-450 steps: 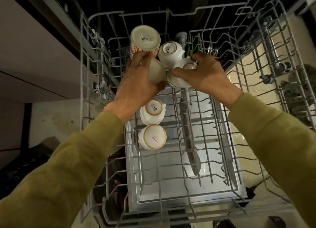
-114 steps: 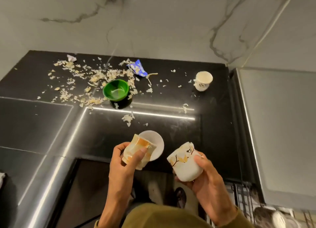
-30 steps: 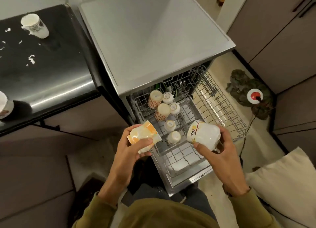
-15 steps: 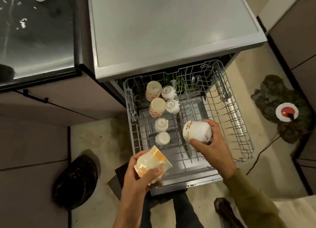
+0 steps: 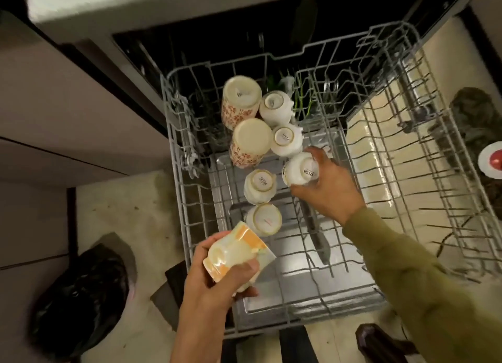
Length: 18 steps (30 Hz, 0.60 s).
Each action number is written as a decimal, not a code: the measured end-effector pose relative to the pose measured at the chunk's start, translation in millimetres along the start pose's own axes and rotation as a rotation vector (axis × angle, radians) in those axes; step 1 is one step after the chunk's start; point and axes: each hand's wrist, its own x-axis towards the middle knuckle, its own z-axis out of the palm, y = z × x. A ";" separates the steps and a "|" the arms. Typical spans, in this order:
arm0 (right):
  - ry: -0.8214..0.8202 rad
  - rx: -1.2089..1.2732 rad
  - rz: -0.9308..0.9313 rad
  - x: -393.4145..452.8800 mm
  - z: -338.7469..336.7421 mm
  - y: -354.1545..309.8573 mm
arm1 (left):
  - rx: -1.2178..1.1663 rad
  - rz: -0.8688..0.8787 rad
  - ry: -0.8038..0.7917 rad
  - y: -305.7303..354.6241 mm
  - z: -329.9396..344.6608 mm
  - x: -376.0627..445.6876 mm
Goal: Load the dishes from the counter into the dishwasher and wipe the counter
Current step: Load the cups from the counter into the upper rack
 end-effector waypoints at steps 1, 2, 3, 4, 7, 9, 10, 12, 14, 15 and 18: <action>0.001 -0.018 0.000 2.6 3.8 1.8 | -0.008 -0.002 0.000 -5.4 -1.6 4.6; 0.006 -0.023 0.004 4.8 6.4 3.5 | -0.009 -0.005 0.002 -10.0 -2.3 8.0; 0.011 -0.015 0.010 5.9 7.4 3.5 | -0.007 -0.010 0.001 -13.9 -2.9 10.0; 0.010 -0.004 0.023 6.9 8.4 4.2 | -0.009 -0.017 0.001 -18.4 -3.3 11.4; -0.002 -0.005 0.056 9.9 5.9 1.5 | -0.005 -0.032 -0.008 -26.7 -3.7 12.2; -0.011 -0.026 0.053 11.3 5.0 -1.9 | -0.001 -0.036 -0.016 -28.8 -3.0 11.1; -0.020 -0.036 0.055 12.2 5.9 -3.5 | 0.004 -0.035 -0.016 -29.6 -2.5 10.5; -0.041 -0.053 0.062 13.9 10.0 -6.1 | 0.012 -0.033 -0.014 -30.7 -1.4 9.7; -0.058 -0.059 0.074 16.2 15.4 -4.7 | 0.016 -0.032 -0.013 -32.0 -0.4 9.6; -0.063 -0.057 0.084 16.9 17.3 -3.3 | 0.017 -0.032 -0.013 -32.5 0.0 9.6; -0.083 -0.047 0.100 17.4 19.4 1.5 | 0.017 -0.038 -0.020 -35.5 0.6 9.6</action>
